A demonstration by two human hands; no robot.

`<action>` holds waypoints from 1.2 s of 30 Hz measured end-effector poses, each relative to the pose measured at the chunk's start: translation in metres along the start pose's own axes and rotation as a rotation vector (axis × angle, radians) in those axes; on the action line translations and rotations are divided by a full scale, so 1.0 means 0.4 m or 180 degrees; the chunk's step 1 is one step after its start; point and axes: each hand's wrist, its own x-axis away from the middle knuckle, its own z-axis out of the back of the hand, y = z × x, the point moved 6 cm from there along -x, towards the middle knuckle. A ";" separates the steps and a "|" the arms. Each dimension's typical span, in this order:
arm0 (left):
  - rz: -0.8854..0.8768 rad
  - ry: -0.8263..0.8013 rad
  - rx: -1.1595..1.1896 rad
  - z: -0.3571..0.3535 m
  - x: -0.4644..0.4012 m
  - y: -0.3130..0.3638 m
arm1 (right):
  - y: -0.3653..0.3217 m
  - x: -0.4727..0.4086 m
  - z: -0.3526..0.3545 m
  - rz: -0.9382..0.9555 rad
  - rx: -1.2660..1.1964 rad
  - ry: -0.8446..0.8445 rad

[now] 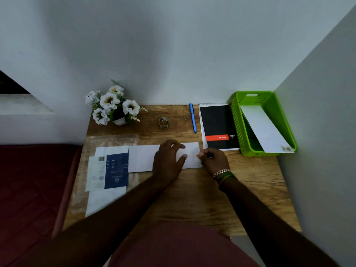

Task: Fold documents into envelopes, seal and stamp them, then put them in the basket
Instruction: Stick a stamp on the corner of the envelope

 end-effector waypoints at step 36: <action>-0.0166 -0.0490 0.0141 -0.111 0.013 -0.040 | 0.057 -0.016 -0.040 -0.0068 0.0763 0.0335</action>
